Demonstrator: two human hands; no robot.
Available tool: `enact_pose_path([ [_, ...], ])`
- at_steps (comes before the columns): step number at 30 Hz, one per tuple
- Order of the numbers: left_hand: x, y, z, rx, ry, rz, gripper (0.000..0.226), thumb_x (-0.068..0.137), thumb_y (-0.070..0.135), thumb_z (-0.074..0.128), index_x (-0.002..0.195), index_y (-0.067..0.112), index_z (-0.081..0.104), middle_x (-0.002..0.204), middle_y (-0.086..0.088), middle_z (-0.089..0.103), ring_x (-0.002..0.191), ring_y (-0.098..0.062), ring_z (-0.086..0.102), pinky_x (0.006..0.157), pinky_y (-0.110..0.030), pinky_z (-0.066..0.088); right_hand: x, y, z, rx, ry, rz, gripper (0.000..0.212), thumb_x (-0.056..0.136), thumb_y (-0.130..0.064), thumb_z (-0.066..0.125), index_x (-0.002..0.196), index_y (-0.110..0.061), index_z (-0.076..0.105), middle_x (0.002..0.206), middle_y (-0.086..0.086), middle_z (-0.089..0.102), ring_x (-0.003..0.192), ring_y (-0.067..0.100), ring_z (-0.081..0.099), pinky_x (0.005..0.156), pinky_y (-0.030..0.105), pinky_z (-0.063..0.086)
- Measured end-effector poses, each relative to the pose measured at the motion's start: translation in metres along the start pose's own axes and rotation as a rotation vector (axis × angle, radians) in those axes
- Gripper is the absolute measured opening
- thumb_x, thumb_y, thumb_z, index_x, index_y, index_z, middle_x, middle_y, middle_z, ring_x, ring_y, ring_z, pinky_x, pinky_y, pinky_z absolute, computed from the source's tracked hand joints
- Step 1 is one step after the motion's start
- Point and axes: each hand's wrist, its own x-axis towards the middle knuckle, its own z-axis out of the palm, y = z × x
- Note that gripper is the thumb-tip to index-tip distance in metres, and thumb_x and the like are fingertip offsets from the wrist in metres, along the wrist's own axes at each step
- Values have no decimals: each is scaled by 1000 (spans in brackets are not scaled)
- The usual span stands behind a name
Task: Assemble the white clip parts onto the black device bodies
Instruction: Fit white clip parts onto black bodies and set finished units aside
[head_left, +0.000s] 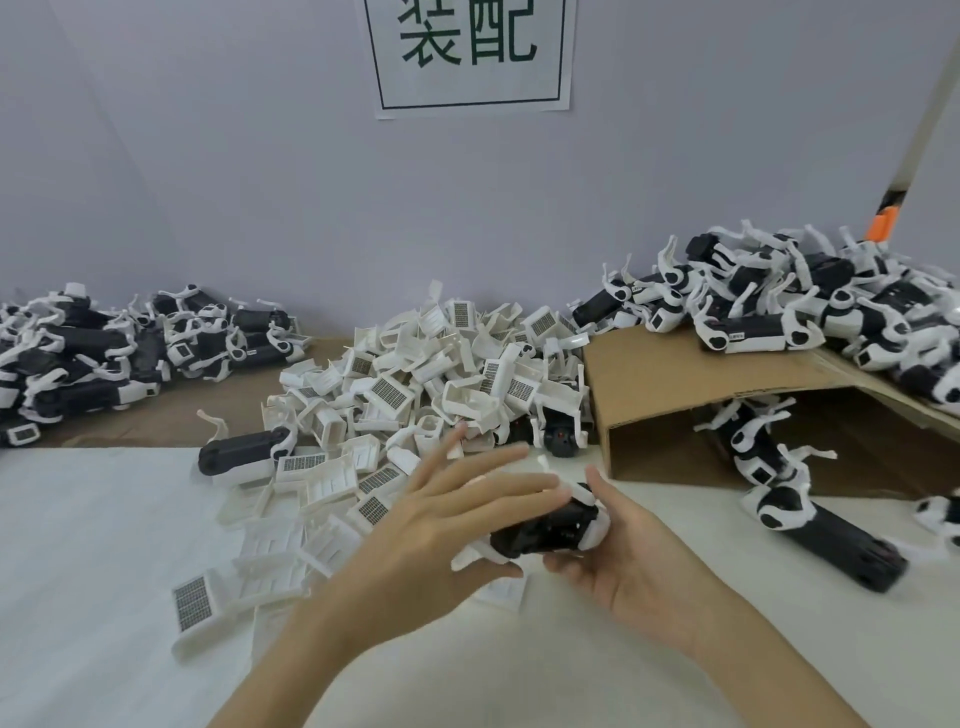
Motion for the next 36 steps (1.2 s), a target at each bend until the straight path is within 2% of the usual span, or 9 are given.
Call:
enact_pose_path([
  [3, 0, 5, 9, 90, 67, -157, 90, 89, 43, 82, 163, 35, 34, 172, 21, 24, 161, -10, 20, 128, -57, 19, 5, 2, 1, 126, 44, -125, 60, 91, -45, 65, 130, 0, 64, 114, 25, 73, 79, 34, 71, 62, 33, 61],
  [5, 0, 9, 7, -169, 18, -452, 99, 82, 67, 75, 163, 46, 22, 170, 27, 15, 156, 4, 20, 125, -30, 24, 7, 1, 2, 73, 57, -276, 55, 96, -41, 65, 133, -1, 63, 123, 24, 72, 97, 39, 75, 74, 34, 63],
  [7, 1, 10, 1, -488, 4, -727, 88, 77, 86, 65, 153, 58, 29, 154, 27, 38, 133, 14, 46, 99, -6, 42, 5, 5, 6, -88, 119, -418, 62, 90, -42, 72, 141, -10, 56, 121, 21, 74, 104, 43, 74, 86, 41, 62],
  [10, 4, 5, -4, -776, 116, -955, 59, 81, 74, 67, 135, 53, 52, 105, 14, 67, 83, 7, 66, 65, -7, 47, 1, 12, 12, -337, 192, -500, 79, 71, -47, 85, 142, -31, 53, 114, 10, 77, 100, 34, 77, 95, 47, 59],
  [16, 0, -4, 2, -785, 238, -895, 56, 77, 55, 79, 129, 39, 65, 75, 3, 61, 71, -9, 63, 67, -19, 50, -1, 14, 16, -466, 182, -599, 63, 85, -51, 78, 141, -33, 54, 107, 4, 78, 99, 21, 75, 88, 42, 62],
  [21, 3, 2, 3, -850, 260, -997, 58, 63, 73, 88, 103, 35, 70, 73, 1, 52, 65, -13, 56, 57, -18, 43, 0, 11, 13, -311, 179, -501, 75, 79, -55, 73, 145, -27, 51, 112, 16, 77, 102, 27, 75, 86, 34, 54],
  [25, 6, 17, 17, -907, 245, -1036, 84, 64, 75, 83, 110, 7, 65, 91, -12, 74, 83, -22, 74, 81, -34, 58, 0, 12, 18, -530, 58, -417, 54, 90, -48, 79, 131, -18, 63, 119, 2, 77, 115, 17, 71, 100, 37, 50],
  [31, 7, 18, 2, -699, 191, -912, 70, 79, 81, 47, 121, 27, 61, 115, 13, 71, 105, -6, 69, 81, -13, 51, -4, 11, 13, -491, 21, -387, 28, 100, -18, 68, 125, -10, 62, 115, 12, 74, 108, 28, 74, 94, 45, 61],
  [36, 7, 11, -9, -705, 71, -788, 59, 84, 64, 68, 138, 41, 57, 124, 25, 69, 119, 3, 64, 95, -14, 50, -14, 8, 8, -1011, -14, -380, 34, 85, -59, 64, 117, -47, 58, 94, -3, 68, 87, 19, 69, 77, 35, 55],
])
